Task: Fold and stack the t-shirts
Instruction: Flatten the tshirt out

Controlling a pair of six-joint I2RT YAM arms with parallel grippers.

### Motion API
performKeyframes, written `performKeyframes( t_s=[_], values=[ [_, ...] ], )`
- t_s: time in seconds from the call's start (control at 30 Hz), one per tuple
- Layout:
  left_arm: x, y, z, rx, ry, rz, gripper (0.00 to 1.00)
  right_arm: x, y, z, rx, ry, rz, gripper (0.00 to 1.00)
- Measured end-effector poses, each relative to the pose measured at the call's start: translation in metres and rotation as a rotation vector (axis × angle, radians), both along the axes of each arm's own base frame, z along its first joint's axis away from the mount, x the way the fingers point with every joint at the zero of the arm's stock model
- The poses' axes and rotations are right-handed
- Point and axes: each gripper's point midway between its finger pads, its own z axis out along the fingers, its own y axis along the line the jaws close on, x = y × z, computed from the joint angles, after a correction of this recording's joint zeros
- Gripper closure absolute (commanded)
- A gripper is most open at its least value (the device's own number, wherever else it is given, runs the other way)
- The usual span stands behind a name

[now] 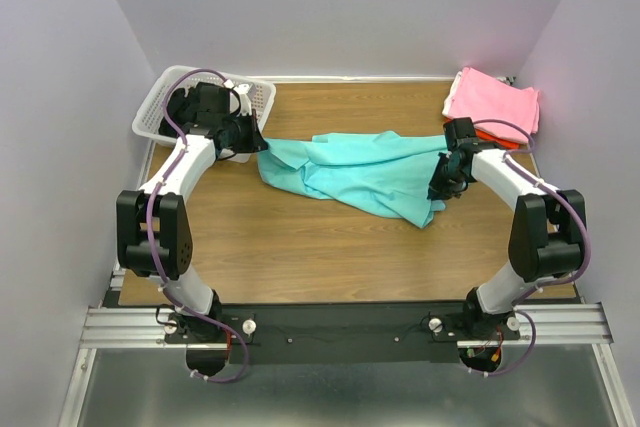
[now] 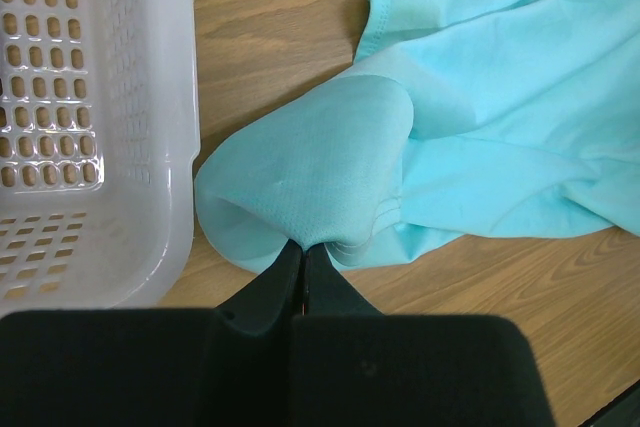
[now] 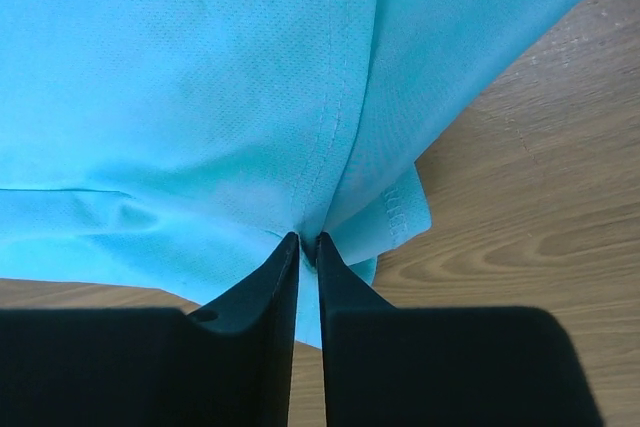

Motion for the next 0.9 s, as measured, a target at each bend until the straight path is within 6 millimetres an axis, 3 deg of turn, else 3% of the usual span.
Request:
performKeyframes(
  t_s=[0.13, 0.43, 0.9],
  values=[
    [0.000, 0.000, 0.000, 0.000, 0.000, 0.000, 1.00, -0.001, 0.002, 0.000, 0.013, 0.003, 0.006, 0.71],
    [0.000, 0.000, 0.000, 0.000, 0.000, 0.000, 1.00, -0.010, 0.007, -0.006, 0.039, 0.031, 0.014, 0.72],
    [-0.003, 0.000, -0.006, 0.001, 0.014, 0.000, 1.00, -0.013, 0.010, 0.001, 0.060, 0.012, 0.010, 0.73]
  ],
)
